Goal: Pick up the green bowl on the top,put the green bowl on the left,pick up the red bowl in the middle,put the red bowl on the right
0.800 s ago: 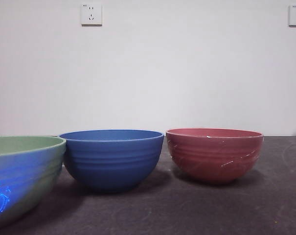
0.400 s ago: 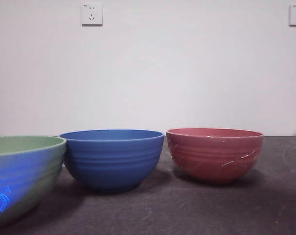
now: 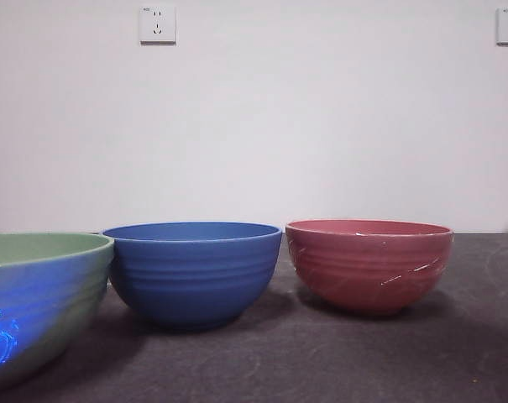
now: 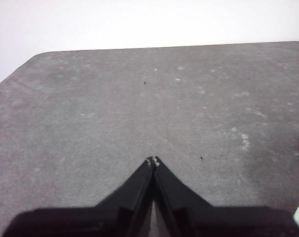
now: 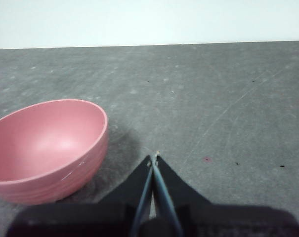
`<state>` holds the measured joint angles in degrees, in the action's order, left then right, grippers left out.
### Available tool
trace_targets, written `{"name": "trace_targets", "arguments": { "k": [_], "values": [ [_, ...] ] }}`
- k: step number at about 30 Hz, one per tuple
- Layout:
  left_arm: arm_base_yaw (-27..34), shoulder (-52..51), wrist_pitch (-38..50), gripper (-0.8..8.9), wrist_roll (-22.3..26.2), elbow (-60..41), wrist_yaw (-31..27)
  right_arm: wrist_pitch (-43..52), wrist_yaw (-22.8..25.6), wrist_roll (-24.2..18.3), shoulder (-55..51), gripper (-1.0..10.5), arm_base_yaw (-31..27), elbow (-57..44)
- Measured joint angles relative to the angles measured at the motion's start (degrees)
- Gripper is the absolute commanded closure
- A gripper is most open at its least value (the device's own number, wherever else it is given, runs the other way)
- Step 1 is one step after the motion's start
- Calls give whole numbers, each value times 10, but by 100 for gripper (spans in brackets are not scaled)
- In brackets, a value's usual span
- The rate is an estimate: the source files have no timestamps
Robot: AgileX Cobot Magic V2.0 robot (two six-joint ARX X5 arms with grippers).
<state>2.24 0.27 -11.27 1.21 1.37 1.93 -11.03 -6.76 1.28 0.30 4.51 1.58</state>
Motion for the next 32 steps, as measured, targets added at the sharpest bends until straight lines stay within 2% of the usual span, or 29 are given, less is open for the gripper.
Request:
{"name": "trace_targets", "arguments": {
  "k": [32],
  "values": [
    [0,0,0,817,0,0,0,0,9,5,1,946,0,0]
  ]
}}
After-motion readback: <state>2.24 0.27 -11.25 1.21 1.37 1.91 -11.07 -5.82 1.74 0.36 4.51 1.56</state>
